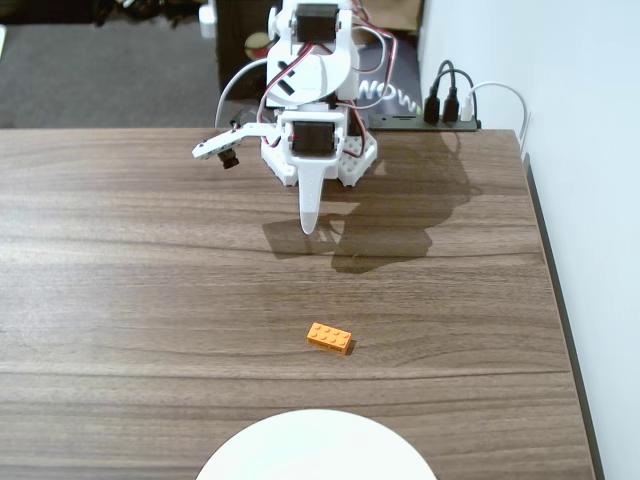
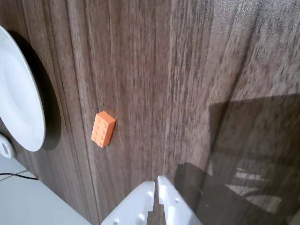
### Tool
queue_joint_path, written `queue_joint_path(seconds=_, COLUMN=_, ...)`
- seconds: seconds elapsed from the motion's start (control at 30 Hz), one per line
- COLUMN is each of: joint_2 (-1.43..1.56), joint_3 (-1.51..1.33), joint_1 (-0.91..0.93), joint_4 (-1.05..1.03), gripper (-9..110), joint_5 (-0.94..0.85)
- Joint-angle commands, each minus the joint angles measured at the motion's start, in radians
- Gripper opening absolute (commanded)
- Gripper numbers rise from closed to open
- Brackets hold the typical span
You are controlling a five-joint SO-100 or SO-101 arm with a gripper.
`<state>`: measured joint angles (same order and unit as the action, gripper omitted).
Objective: Grasp a lego block and put it on the plate.
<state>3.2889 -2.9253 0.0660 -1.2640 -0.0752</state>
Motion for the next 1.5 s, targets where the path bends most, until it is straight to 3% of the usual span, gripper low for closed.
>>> queue_joint_path(seconds=0.0, joint_2=0.002, joint_3=0.005, joint_1=-0.003, joint_4=-0.003, gripper=1, joint_5=0.005)
queue_joint_path(seconds=1.47, joint_2=0.002, joint_3=0.005, joint_1=-0.037, joint_4=-0.003, gripper=1, joint_5=-0.023)
